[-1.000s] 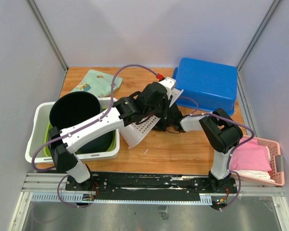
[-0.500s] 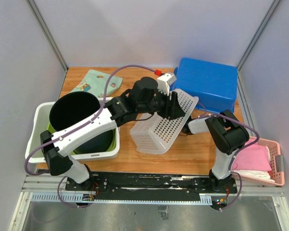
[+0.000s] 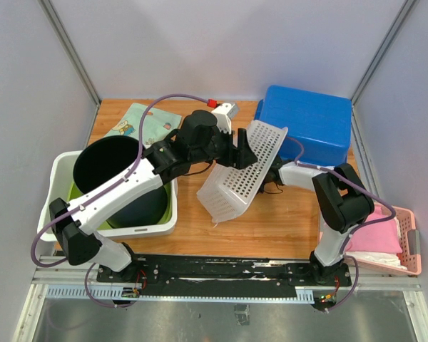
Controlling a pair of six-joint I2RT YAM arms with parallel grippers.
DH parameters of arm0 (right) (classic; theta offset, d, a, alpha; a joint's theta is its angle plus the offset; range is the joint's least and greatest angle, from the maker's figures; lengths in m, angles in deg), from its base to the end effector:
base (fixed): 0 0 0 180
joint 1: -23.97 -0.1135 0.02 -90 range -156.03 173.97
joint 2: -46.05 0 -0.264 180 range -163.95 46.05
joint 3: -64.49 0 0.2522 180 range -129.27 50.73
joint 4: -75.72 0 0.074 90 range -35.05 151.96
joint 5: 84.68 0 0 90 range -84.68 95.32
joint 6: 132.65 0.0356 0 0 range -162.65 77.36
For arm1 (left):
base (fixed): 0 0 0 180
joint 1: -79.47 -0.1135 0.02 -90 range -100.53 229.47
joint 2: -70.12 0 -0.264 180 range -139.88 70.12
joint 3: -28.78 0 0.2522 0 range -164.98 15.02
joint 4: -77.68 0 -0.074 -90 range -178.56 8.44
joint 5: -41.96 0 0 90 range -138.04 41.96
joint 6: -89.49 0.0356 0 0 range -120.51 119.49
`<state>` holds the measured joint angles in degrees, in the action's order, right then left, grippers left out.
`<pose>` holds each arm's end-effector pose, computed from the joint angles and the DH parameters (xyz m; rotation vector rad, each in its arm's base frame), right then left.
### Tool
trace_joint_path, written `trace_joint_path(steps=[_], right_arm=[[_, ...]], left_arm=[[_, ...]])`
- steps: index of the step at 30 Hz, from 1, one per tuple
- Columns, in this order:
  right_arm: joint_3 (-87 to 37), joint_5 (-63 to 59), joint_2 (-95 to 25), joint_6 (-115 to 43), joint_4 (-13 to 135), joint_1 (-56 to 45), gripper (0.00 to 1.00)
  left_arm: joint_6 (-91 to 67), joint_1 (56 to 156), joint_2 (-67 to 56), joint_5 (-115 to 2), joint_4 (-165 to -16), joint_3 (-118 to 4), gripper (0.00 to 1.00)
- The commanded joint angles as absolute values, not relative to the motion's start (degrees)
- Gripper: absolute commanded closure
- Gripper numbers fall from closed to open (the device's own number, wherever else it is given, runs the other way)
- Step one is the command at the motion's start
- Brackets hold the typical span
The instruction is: Turn the large container upside down
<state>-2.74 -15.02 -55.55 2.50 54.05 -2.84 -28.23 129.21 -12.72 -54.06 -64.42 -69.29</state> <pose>0.2990 0.1650 0.1407 0.2874 2.7189 0.8860 0.2113 -0.2553 0.3995 0.4728 2.0456 -0.9604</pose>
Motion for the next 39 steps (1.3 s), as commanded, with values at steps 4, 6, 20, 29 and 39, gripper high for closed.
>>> trace_joint_path(steps=[4, 6, 20, 29, 39], right_arm=[[2.24, 5.05, -55.61, -11.09, 32.56, -1.69, 0.7], [1.51, 6.09, -54.41, -13.24, 29.51, -1.78, 0.71], [0.94, 1.09, -26.3, -14.95, 19.52, -1.78, 0.58], [-7.01, 4.59, -10.17, -2.81, 20.1, -1.36, 0.47], [-6.45, -2.43, -10.44, 18.07, 38.64, -1.43, 0.42]], left_arm=[[-27.21, 127.91, -12.05, -54.13, -65.0, -66.53, 0.28], [-26.7, 127.83, -11.87, -53.62, -64.93, -66.14, 0.28], [-26.75, 124.39, -10.26, -58.31, -67.94, -61.0, 0.28], [-29.41, 121.73, -7.34, -61.36, -69.32, -58.12, 0.27], [-31.19, 120.56, -4.32, -65.34, -72.21, -55.41, 0.28]])
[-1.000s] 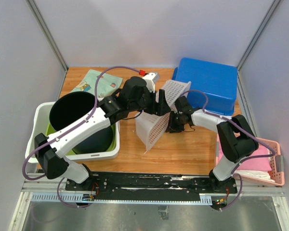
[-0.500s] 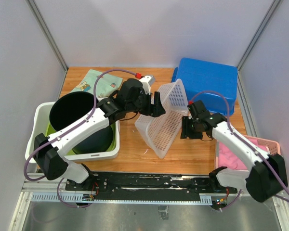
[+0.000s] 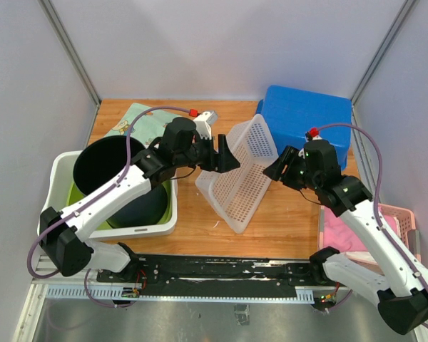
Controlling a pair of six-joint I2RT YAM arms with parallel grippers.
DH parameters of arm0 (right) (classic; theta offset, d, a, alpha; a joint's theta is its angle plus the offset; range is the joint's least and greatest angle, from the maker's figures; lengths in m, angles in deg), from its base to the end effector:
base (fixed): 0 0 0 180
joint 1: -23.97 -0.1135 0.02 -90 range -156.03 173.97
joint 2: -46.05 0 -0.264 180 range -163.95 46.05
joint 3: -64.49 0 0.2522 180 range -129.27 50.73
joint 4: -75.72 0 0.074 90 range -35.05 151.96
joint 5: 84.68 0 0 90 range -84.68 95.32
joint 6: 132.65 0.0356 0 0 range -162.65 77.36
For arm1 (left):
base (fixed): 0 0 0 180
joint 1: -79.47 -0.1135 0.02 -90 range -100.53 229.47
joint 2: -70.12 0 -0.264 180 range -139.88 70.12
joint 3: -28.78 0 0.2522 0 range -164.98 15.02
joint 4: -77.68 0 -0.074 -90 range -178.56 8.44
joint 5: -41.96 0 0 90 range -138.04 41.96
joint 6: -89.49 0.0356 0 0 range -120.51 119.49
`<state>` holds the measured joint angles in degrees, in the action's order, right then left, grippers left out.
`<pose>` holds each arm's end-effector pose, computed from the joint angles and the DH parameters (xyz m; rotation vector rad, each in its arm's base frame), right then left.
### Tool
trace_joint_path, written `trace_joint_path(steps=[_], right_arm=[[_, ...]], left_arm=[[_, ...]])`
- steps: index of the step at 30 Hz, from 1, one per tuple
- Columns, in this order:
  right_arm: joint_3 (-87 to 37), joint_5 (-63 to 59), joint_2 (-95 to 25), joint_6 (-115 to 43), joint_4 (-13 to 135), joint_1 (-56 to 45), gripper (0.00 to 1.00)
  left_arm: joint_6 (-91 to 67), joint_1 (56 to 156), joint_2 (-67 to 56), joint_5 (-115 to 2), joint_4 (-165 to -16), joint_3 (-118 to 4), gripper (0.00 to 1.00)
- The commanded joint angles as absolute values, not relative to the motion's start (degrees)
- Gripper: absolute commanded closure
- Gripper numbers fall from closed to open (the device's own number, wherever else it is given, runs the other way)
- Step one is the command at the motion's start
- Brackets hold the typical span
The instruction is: Turn the large container upside down
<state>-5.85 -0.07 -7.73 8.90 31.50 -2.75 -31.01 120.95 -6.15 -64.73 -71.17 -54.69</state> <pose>0.1795 0.0941 0.3476 0.4094 2.1492 0.9148 0.2227 -0.2106 0.3577 0.4066 2.1044 -1.0682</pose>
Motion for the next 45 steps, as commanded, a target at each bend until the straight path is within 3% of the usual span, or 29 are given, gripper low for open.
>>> trace_joint_path(steps=[1, 3, 6, 10, 16, 23, 29, 32, 37, 45], right_arm=[[-8.14, -2.48, -11.71, 17.48, 37.34, -1.42, 0.42], [-11.52, -2.5, -14.33, 14.38, 33.37, -1.52, 0.42], [-14.41, -1.42, -16.89, 10.56, 28.68, -2.08, 0.42], [-16.89, 7.11, -20.98, 5.17, 24.44, -8.19, 0.42], [-23.83, 6.0, -36.05, -1.97, 22.34, -15.14, 0.44], [-26.09, 8.54, -46.86, -7.34, 17.66, -15.09, 0.46], [-18.32, 20.68, -42.81, -7.21, 7.63, -10.14, 0.45], [-19.04, 18.73, -39.44, -6.85, 7.97, -10.68, 0.45], [-28.87, 16.67, -41.75, -3.7, 13.13, -19.57, 0.44], [-51.65, 15.61, -63.67, -3.51, 11.34, -25.97, 0.42]], left_arm=[[-30.27, 120.45, -3.88, -61.78, -69.54, -56.65, 0.27], [-27.21, 120.43, -2.76, -49.72, -62.25, -61.21, 0.23], [-21.83, 120.43, -0.65, -29.12, -52.06, -68.57, 0.02], [-16.82, 120.37, 2.7, -17.78, -47.94, -73.47, 0.01], [-17.45, 120.42, 5.21, -21.95, -48.85, -72.36, 0.01], [-19.64, 120.39, 6.25, -28.29, -50.84, -67.28, 0.01], [-19.73, 120.37, 7.5, -28.87, -50.43, -66.32, 0.01], [-19.92, 120.43, 7.78, -28.1, -50.27, -66.3, 0.01], [-21.13, 120.35, 7.04, -26.65, -47.37, -69.71, 0.01], [-21.46, 120.35, 9.63, -26.5, -46.34, -70.15, 0.01]])
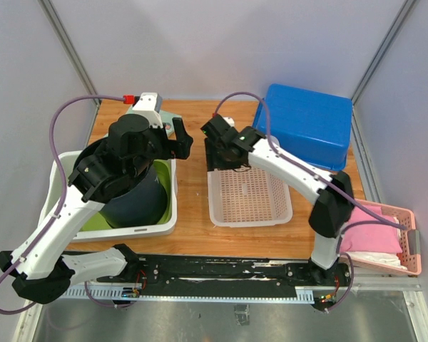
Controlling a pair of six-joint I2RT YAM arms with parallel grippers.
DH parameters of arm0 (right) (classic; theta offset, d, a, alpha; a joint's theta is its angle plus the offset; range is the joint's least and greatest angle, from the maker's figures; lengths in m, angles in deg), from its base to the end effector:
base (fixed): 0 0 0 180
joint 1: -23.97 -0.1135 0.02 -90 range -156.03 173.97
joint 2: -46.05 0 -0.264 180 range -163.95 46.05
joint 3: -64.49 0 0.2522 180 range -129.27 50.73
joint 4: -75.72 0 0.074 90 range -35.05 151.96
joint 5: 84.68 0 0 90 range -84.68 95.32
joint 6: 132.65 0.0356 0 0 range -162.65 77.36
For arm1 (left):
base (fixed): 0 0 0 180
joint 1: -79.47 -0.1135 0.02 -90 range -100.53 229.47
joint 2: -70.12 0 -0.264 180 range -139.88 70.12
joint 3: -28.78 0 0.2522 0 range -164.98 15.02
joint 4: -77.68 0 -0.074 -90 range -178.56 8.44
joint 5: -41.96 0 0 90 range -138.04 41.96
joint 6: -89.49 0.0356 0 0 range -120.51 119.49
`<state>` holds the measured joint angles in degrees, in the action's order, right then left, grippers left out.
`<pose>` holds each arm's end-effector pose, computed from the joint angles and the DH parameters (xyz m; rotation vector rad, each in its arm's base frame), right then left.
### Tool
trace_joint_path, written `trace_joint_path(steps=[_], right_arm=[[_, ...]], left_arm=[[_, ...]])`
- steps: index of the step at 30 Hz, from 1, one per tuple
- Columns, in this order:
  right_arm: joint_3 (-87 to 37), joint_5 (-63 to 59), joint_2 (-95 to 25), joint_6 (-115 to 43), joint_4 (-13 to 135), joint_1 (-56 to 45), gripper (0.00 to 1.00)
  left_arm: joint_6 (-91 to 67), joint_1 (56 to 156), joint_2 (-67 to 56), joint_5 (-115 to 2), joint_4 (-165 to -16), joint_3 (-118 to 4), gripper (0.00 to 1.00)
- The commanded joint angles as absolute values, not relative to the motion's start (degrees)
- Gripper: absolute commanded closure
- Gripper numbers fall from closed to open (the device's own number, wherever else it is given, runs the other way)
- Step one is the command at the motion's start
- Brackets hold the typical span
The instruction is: Turn the large container upside down
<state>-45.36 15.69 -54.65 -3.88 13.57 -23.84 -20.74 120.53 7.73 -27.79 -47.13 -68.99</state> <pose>0.2624 0.2799 0.3259 -0.1224 2.5193 0.4119 0.1622 -0.1249 0.4571 0.1089 1.9101 -0.3883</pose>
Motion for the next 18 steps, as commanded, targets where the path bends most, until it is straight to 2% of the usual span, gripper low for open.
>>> trace_joint_path(steps=[1, 5, 8, 9, 12, 14, 16, 18], right_arm=[[-54.08, 15.45, -65.89, -3.8, 10.64, -26.66, 0.42], [-56.97, 14.86, -72.65, -3.79, 10.02, -27.98, 0.41], [-56.0, 14.78, -73.69, -2.88, 10.04, -28.25, 0.47], [-55.48, 14.73, -73.23, -2.65, 9.95, -28.26, 0.53], [-53.33, 14.64, -69.29, -2.24, 10.83, -28.24, 0.8], [-52.48, 13.12, -65.21, -2.71, 11.77, -28.19, 0.91], [-52.04, 10.57, -61.31, -2.54, 12.19, -27.96, 0.98], [-51.09, 5.53, -58.25, -1.6, 13.98, -27.03, 0.99]], left_arm=[[-21.49, 120.34, 9.98, -26.26, -46.37, -69.9, 0.01], [-21.45, 120.34, 11.36, -25.41, -46.55, -69.12, 0.01], [-21.36, 120.34, 11.65, -25.23, -46.55, -68.6, 0.01], [-21.28, 120.34, 11.67, -25.27, -46.55, -68.45, 0.01], [-21.34, 120.39, 11.64, -25.36, -46.83, -68.01, 0.01], [-21.32, 120.36, 11.44, -25.72, -47.21, -67.82, 0.01], [-21.6, 120.34, 11.2, -26.94, -47.44, -67.99, 0.01], [-22.04, 120.34, 11.08, -28.64, -47.66, -68.24, 0.01]])
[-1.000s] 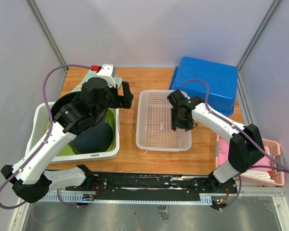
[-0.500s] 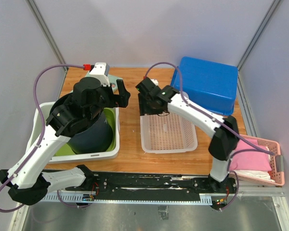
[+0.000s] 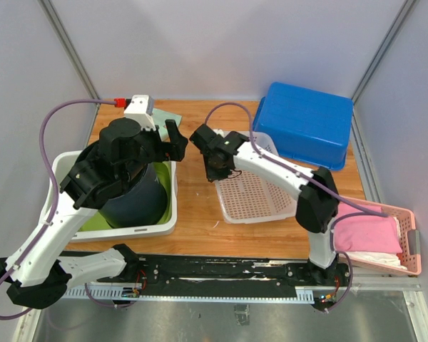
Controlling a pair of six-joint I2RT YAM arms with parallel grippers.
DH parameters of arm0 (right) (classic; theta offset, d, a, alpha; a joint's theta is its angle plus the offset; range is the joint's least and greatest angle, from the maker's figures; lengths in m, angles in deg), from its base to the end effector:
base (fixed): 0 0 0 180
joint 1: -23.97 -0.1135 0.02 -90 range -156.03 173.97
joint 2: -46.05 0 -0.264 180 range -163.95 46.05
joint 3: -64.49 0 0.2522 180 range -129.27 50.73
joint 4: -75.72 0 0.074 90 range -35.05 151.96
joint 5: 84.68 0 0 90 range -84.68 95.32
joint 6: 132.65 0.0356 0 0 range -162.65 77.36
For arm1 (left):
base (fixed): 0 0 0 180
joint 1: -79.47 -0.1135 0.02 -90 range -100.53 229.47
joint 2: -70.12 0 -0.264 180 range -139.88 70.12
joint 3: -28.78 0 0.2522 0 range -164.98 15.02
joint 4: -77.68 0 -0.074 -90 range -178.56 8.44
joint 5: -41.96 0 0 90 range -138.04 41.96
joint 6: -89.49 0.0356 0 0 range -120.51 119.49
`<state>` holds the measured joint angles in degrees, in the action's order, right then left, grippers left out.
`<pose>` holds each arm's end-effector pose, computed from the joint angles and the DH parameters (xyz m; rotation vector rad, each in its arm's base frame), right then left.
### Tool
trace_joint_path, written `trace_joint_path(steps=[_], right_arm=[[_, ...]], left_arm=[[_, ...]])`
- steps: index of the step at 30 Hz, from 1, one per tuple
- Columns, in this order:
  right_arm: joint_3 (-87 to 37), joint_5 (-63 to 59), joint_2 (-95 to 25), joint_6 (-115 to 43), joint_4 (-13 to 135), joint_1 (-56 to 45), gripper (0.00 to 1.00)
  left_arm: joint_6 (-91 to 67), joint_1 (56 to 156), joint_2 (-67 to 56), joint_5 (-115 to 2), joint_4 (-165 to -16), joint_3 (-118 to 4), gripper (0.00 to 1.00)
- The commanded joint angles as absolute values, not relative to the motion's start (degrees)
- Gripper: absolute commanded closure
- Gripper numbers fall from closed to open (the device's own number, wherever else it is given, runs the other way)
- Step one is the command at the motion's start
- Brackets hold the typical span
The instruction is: Turn the large container upside down
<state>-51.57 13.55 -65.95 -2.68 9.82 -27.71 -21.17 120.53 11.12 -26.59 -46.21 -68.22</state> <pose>0.2657 0.3279 0.2798 -0.2250 2.6681 0.3474 0.1477 -0.1114 0.4618 0.0782 1.8811 -0.3905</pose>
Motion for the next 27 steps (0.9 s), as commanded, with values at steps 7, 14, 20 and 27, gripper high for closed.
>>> trace_joint_path(steps=[7, 14, 20, 27], right_arm=[[-38.56, -18.05, -46.45, 9.06, 35.96, -20.7, 0.99], [-19.44, -37.76, -41.66, 27.68, 63.62, -10.31, 1.0], [-3.38, -46.07, -37.85, 34.76, 77.47, -0.71, 0.99], [4.97, -48.35, -31.4, 23.91, 64.88, 10.78, 0.84]], left_arm=[[-22.33, 120.3, 10.73, -31.97, -48.43, -72.57, 0.01], [-22.53, 120.34, 9.65, -33.94, -49.25, -73.91, 0.01], [-22.75, 120.39, 8.88, -35.51, -50.01, -73.23, 0.01], [-22.61, 120.34, 6.96, -37.0, -50.64, -73.66, 0.01]])
